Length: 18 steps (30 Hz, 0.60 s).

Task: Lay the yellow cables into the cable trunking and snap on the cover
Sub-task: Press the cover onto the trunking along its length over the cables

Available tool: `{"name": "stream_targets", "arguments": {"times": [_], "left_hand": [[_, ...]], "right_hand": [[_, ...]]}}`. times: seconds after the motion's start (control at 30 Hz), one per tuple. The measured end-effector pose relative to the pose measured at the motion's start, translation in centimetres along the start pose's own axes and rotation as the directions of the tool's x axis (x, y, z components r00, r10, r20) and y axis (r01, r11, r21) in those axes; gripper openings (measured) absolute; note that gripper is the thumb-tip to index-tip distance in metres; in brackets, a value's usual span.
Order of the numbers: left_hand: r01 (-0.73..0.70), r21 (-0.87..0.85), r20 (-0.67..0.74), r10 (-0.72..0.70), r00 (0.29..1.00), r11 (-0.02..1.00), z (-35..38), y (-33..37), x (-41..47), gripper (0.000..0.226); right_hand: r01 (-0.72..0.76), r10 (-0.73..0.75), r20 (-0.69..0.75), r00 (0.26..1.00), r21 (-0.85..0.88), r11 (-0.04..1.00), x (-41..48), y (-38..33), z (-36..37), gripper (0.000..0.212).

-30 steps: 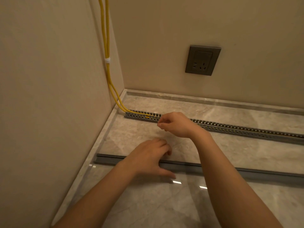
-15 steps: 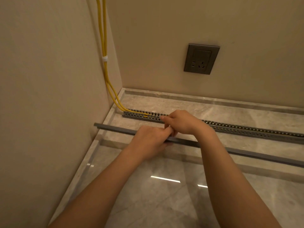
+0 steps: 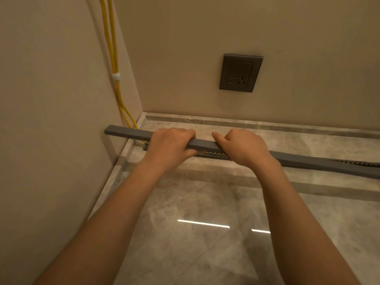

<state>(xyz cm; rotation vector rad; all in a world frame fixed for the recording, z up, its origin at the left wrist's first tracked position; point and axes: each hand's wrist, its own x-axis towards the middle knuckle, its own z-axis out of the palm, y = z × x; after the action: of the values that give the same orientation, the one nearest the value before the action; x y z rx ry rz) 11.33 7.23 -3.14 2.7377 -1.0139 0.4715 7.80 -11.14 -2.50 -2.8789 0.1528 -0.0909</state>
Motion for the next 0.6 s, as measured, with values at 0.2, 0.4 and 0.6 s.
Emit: {"name": "stream_targets", "arguments": {"times": [0.2,0.4,0.6], "left_hand": [[-0.003,0.014,-0.02,0.003,1.0,1.0,-1.0,-4.7,0.1,0.064],[0.069,-0.116,0.053,-0.063,0.997,0.991,0.7,-7.4,-0.2,0.044],[0.081,-0.306,0.121,-0.045,0.992,0.949,3.0,-7.2,-0.3,0.026]], "right_hand": [[-0.041,0.034,-0.111,0.993,-0.062,0.997,1.3,2.1,-0.9,0.049],[-0.123,0.12,-0.045,0.992,-0.082,0.989,2.5,5.1,-0.3,0.049],[-0.184,0.184,-0.02,0.983,-0.027,0.982,2.3,6.9,1.7,0.057]]}}
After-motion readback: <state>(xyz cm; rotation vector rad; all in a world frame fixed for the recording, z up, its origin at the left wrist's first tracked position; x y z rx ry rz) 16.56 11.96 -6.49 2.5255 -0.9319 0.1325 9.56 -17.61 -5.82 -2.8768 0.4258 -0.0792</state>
